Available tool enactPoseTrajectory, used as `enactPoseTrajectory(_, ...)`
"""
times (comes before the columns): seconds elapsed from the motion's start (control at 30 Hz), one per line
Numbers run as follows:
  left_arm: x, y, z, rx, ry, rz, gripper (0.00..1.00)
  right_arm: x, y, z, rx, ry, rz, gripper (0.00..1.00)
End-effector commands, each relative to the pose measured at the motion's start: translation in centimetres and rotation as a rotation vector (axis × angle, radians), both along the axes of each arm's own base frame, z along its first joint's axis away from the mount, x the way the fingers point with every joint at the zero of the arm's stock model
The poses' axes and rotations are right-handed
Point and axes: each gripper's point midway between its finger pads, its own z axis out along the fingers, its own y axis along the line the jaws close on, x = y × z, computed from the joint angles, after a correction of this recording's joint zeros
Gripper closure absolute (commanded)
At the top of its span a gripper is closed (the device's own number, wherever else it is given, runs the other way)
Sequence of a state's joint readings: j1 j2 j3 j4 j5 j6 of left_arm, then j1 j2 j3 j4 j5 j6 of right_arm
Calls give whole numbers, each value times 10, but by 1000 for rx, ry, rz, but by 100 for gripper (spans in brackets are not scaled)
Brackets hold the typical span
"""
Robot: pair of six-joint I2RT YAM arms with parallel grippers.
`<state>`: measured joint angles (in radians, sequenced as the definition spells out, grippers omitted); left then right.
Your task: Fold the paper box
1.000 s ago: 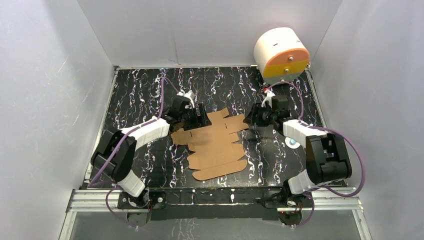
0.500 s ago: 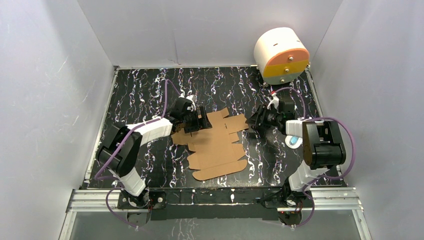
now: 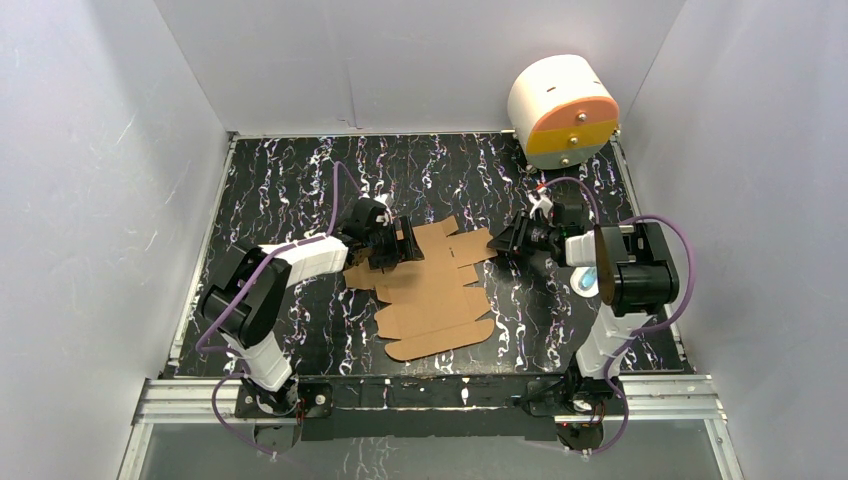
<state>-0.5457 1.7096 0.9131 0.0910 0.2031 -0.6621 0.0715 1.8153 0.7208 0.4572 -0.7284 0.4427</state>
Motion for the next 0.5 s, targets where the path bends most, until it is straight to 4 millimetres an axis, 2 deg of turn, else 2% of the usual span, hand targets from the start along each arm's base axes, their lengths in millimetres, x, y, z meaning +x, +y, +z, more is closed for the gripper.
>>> enactPoseTrajectory(0.0,-5,0,-6,4,5,-22,23,4,5,1,-10,-21,32,63)
enactPoseTrajectory(0.13,-6,0,-9,7,14,-23,23,5,8,7,-71,-61,40,80)
enactPoseTrajectory(0.23,-7,1,-10,11,14,-22,23,7,4,11,-168,-97,13,88)
enactPoseTrajectory(0.47,-7,1,-10,10,12,-19,23,8,5,23,-412,-200,-14,93)
